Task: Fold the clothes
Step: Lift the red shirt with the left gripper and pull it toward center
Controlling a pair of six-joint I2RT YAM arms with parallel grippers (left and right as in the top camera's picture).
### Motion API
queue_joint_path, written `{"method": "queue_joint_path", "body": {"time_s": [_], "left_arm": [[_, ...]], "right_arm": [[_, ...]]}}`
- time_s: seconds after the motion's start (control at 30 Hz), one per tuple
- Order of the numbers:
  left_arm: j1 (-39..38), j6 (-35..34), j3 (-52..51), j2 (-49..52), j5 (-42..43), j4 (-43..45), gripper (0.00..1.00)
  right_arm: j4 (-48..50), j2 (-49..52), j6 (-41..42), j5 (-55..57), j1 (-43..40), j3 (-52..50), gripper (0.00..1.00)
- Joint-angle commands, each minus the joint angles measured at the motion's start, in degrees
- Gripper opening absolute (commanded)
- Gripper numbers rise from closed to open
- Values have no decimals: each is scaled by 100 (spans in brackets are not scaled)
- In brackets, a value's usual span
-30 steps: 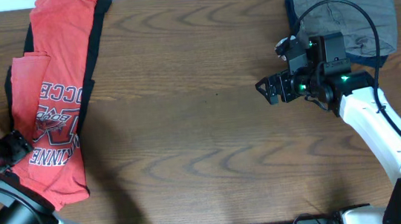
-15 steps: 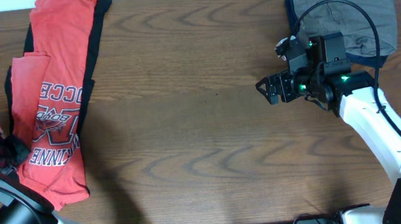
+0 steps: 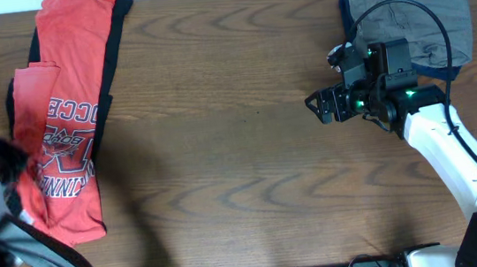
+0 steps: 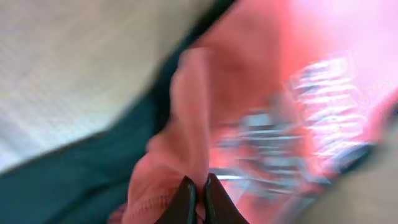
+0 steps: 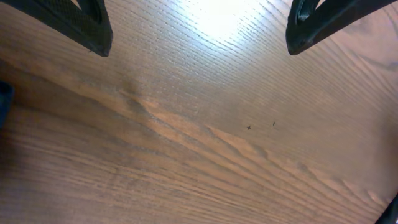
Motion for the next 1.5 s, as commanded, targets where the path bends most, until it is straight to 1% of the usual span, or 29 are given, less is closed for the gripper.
{"method": "queue_joint_path", "body": {"time_s": [0.0, 0.1, 0.17, 0.27, 0.4, 0.5, 0.6, 0.7, 0.8, 0.93, 1.03, 1.23, 1.37, 1.47], "left_arm": [[-479, -699, 170, -584, 1143, -17, 6], [-1119, -713, 170, -914, 1825, -63, 6], [-1604, -715, 170, -1045, 2037, -127, 6], [-2535, -715, 170, -1139, 2328, -140, 6], [-3871, -710, 170, -1119, 2369, 0, 6], [-4942, -708, 170, -1082, 2356, 481, 6], [-5853, -706, 170, -1071, 2140, 1075, 6], [-6620, -643, 168, -1067, 1576, 1510, 6], [-7204, -601, 166, -1032, 922, 1714, 6], [-7615, -603, 166, -811, 787, 1969, 6], [-7742, -603, 166, -590, 787, 2146, 6], [-7643, -605, 166, -501, 785, 2507, 6], [-7438, -758, 168, -501, 787, 3180, 6], [-7296, -1012, 175, -501, 787, 3803, 6]], "right_arm": [[81, 50, 0, -28, 35, 122, 85], [234, 50, 232, -26, 4, 122, 83], [337, 46, 426, -26, -46, 122, 81], [439, 31, 713, -26, -210, 125, 79], [444, -37, 953, -85, -625, 127, 79], [428, -129, 962, -391, -1093, 127, 78], [431, -219, 984, -752, -1561, 127, 77], [407, -313, 1025, -1054, -1985, 127, 75], [334, -402, 1023, -1309, -2356, 127, 75], [225, -466, 1019, -1314, -2531, 127, 75], [157, -470, 992, -1340, -2533, 127, 75], [-160, -470, 726, -1425, -2516, 127, 75], [-304, -470, 498, -1639, -2350, 127, 75], [-343, -470, 415, -1950, -2173, 127, 72]]}}
